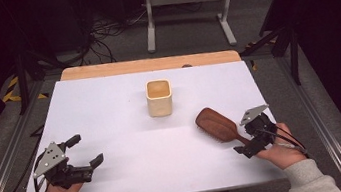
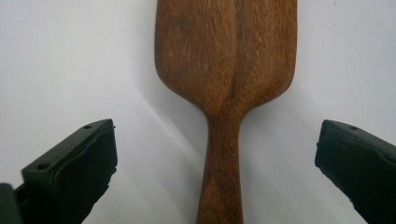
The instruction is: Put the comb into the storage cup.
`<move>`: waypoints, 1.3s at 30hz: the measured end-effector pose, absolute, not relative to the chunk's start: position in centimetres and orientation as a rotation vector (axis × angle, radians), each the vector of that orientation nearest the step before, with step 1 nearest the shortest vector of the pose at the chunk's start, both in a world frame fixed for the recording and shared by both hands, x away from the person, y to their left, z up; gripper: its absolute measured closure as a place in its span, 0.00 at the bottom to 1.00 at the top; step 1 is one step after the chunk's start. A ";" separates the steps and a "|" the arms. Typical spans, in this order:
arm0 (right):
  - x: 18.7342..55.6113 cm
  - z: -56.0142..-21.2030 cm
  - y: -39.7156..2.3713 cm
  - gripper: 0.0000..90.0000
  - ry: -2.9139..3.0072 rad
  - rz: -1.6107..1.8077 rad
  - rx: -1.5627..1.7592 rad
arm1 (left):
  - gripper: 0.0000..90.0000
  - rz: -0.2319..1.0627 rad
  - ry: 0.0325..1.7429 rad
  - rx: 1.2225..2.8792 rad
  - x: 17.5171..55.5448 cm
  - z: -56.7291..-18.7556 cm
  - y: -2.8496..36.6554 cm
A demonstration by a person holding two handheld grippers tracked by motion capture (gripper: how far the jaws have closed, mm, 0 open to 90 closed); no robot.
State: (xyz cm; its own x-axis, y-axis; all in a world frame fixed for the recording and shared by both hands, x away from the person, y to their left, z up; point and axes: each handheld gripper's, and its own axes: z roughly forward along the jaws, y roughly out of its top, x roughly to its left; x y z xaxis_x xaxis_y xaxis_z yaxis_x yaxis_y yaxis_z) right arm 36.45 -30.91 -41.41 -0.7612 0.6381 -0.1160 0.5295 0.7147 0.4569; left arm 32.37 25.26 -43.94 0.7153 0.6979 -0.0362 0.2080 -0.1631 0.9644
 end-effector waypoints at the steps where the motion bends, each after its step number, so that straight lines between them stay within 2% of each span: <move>1: 36.6 -41.7 -31.0 0.00 2.666 0.574 0.931 | 0.00 0.505 0.727 1.722 32.4 -43.9 25.3; 6: 37.2 -42.6 -31.2 0.02 2.703 0.531 0.960 | 0.00 0.507 0.729 1.722 32.4 -44.0 25.2; 12: 38.1 -43.2 -30.7 0.15 2.741 0.502 0.978 | 0.00 0.506 0.729 1.722 32.4 -44.0 25.2; 18: 38.8 -43.2 -30.0 0.49 2.764 0.476 0.985 | 0.00 0.506 0.729 1.723 32.4 -44.0 25.3; 19: 38.8 -43.2 -30.0 0.49 2.764 0.476 0.985 | 0.00 0.507 0.729 1.722 32.4 -43.9 25.3; 20: 38.9 -43.0 -30.0 0.60 2.773 0.471 0.994 | 0.00 0.508 0.729 1.722 32.4 -43.9 25.3; 22: 38.9 -42.9 -29.9 0.70 2.777 0.463 0.993 | 0.00 0.507 0.729 1.723 32.4 -44.0 25.3; 24: 38.9 -42.9 -29.9 0.75 2.779 0.456 0.992 | 0.00 0.509 0.730 1.723 32.4 -43.9 25.3; 29: 38.7 -43.0 -30.0 0.79 2.763 0.467 1.017 | 0.00 0.506 0.730 1.723 32.4 -44.0 25.2; 39: 38.4 -42.9 -29.8 0.81 2.752 0.454 0.998 | 0.00 0.510 0.734 1.729 32.4 -44.0 25.2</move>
